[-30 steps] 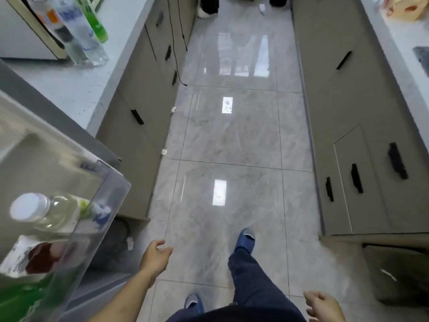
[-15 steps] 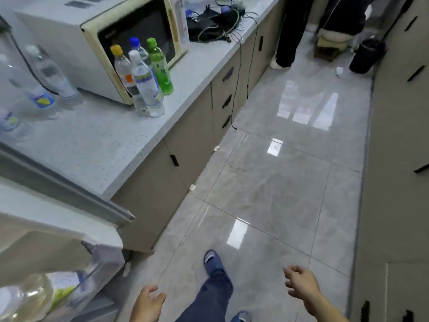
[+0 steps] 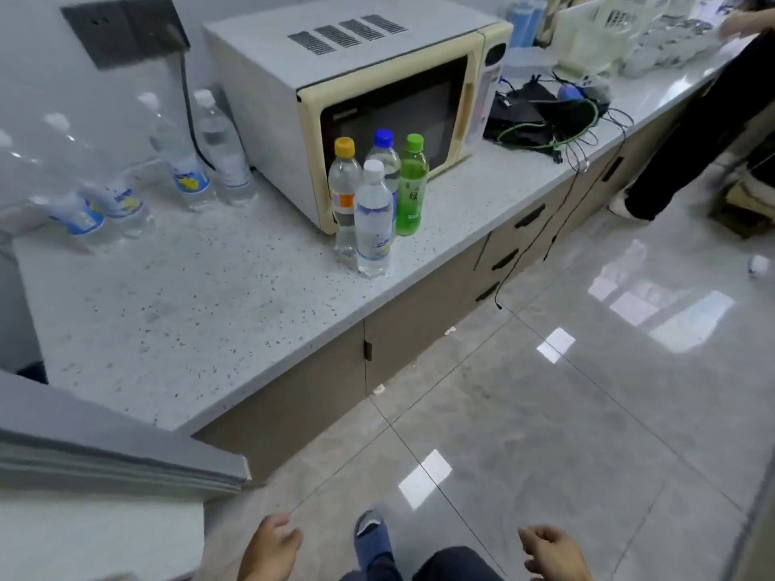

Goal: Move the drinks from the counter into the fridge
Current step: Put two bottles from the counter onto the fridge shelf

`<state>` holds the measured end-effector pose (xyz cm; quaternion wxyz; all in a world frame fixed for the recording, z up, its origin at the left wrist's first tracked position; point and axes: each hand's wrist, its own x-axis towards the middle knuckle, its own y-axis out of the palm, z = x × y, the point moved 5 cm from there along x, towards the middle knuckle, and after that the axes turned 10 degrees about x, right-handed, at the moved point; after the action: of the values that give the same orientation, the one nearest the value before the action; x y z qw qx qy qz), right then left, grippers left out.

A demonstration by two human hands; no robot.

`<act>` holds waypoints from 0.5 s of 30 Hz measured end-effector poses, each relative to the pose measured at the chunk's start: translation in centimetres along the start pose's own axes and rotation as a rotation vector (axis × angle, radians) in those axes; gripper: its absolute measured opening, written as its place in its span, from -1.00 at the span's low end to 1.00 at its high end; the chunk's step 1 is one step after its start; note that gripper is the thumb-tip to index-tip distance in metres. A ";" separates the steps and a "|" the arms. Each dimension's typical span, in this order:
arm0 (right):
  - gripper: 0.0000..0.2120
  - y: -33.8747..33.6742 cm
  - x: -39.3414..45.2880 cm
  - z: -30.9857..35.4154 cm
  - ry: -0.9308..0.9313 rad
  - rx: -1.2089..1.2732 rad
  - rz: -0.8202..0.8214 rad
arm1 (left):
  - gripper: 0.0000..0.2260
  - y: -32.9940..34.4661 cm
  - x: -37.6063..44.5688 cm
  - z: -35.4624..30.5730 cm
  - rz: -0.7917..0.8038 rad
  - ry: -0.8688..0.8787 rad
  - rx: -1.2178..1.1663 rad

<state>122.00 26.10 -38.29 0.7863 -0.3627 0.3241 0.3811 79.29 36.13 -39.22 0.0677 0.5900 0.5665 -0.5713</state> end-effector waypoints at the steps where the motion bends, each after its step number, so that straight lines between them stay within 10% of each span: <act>1: -0.83 0.3 0.8 1.4 0.008 -0.017 0.016 | -0.65 -0.1 0.2 -1.0 -0.002 0.003 -0.018; 15: -0.89 9.2 9.7 30.6 -0.432 -0.160 0.358 | -0.80 -0.2 -1.3 -24.1 -0.211 0.232 -0.351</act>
<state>126.32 58.73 -32.82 0.7262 -0.2710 0.1771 0.6065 93.91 52.94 -30.04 0.0436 0.5685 0.7195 -0.3965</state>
